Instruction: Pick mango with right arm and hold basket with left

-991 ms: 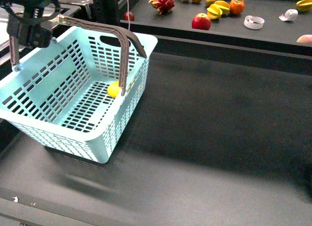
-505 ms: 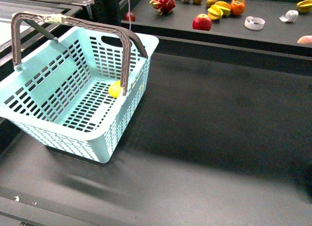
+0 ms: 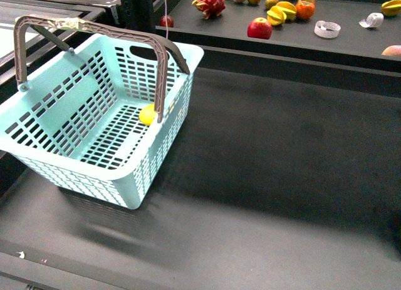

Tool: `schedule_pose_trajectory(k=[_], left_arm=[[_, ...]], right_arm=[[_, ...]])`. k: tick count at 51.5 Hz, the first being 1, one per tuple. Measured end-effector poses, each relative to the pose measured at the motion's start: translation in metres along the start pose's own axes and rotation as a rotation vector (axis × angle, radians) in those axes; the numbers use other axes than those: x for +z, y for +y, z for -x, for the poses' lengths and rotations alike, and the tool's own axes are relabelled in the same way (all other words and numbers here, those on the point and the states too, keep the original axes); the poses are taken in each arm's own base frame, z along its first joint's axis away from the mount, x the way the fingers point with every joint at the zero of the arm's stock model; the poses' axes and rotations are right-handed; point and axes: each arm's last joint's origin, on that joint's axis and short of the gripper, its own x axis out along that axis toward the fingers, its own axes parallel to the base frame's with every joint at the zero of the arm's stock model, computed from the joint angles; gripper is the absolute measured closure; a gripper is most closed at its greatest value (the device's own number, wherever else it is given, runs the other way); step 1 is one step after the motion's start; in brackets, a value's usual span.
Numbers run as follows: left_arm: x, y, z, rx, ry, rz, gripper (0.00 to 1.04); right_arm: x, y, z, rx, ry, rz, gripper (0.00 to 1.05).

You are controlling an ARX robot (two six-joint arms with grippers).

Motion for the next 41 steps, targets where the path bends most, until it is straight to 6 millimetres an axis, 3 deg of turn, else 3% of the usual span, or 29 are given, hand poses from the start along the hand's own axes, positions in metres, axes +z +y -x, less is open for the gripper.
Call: schedule_pose_trajectory(k=[6,11,27,41], left_arm=[[-0.008,0.001,0.025,-0.001,0.004,-0.085,0.86],[-0.010,0.001,0.038,0.001,0.003,-0.098,1.01],[-0.027,0.004,0.074,0.002,0.014,-0.111,1.01],[-0.024,0.003,0.095,0.001,0.005,-0.115,1.01]], right_arm=[[0.000,0.000,0.000,0.000,0.000,0.000,0.08],[0.000,0.000,0.000,0.000,0.000,0.000,0.08],[0.000,0.000,0.000,0.000,0.000,0.000,0.08],[0.000,0.000,0.000,0.000,0.000,0.000,0.08]])
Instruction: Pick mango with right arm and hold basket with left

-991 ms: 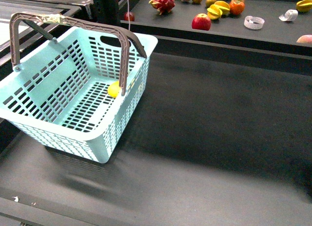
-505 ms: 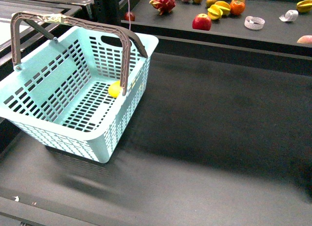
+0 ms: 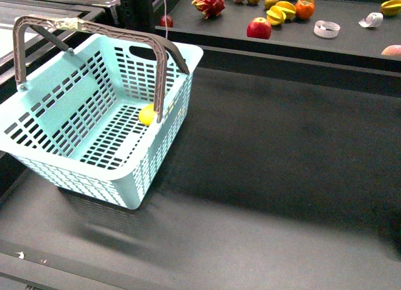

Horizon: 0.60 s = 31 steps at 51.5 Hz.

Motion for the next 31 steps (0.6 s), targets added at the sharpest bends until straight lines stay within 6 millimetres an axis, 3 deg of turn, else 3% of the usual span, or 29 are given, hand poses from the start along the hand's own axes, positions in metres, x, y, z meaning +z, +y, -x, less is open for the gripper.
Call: schedule_pose_trajectory(k=[31], left_arm=[[0.010,0.000,0.026,0.000,-0.034,-0.002,1.01]], right_arm=[[0.000,0.000,0.000,0.000,0.000,0.000,0.08]])
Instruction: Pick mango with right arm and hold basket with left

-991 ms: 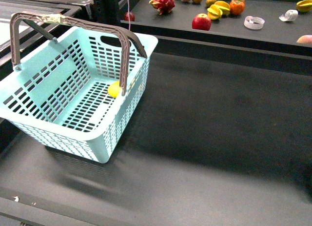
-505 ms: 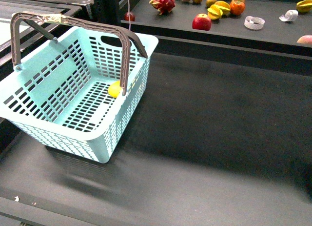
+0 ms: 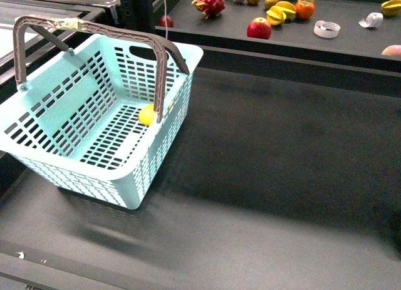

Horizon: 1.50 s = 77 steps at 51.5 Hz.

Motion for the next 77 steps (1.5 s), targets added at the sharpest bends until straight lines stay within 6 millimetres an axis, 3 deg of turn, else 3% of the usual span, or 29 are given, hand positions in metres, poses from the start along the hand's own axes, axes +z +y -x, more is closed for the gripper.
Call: schedule_pose_trajectory(k=[36,64,69,77], left_arm=[[-0.003,0.000,0.024,0.000,0.007,-0.001,1.01],[-0.003,0.000,0.024,0.000,0.005,0.000,1.00],[-0.003,0.000,0.024,0.000,0.005,0.000,0.83],[-0.003,0.000,0.024,0.000,0.005,0.000,0.47]], right_arm=[[0.000,0.000,0.000,0.000,0.000,0.000,0.08],[0.000,0.000,0.000,0.000,0.000,0.000,0.08],[0.000,0.000,0.000,0.000,0.000,0.000,0.08],[0.000,0.000,0.000,0.000,0.000,0.000,0.08]])
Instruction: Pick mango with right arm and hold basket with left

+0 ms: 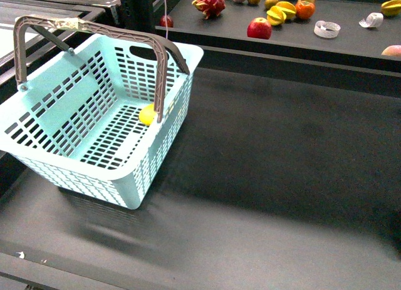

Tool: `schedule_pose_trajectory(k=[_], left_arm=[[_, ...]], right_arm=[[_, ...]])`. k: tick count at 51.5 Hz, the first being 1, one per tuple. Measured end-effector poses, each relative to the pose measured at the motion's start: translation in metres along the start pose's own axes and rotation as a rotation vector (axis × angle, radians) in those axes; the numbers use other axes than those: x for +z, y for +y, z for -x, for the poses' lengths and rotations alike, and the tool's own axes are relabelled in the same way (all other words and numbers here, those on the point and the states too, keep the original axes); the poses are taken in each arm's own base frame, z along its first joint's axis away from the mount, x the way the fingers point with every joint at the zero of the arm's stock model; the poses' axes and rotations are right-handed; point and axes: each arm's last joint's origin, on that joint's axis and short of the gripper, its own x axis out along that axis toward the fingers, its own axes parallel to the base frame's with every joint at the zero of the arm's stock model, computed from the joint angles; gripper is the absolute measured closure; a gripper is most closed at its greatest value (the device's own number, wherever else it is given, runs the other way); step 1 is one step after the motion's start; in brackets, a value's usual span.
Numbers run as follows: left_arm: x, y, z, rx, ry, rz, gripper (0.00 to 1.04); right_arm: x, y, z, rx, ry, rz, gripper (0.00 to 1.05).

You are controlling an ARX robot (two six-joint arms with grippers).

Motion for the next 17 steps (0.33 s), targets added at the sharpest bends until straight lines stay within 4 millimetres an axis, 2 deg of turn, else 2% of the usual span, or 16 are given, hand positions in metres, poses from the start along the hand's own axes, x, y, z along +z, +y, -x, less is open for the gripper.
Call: schedule_pose_trajectory(k=[5,10,17], left_arm=[[0.0000,0.0000,0.0000,0.000,0.000,0.000,0.22],[0.0000,0.0000,0.0000,0.000,0.000,0.000,0.05],[0.0000,0.0000,0.0000,0.000,0.000,-0.001,0.06]], right_arm=[[0.0000,0.0000,0.0000,0.000,0.000,0.000,0.08],[0.0000,0.0000,0.0000,0.000,0.000,0.000,0.08],[0.0000,0.0000,0.0000,0.000,0.000,0.000,0.08]])
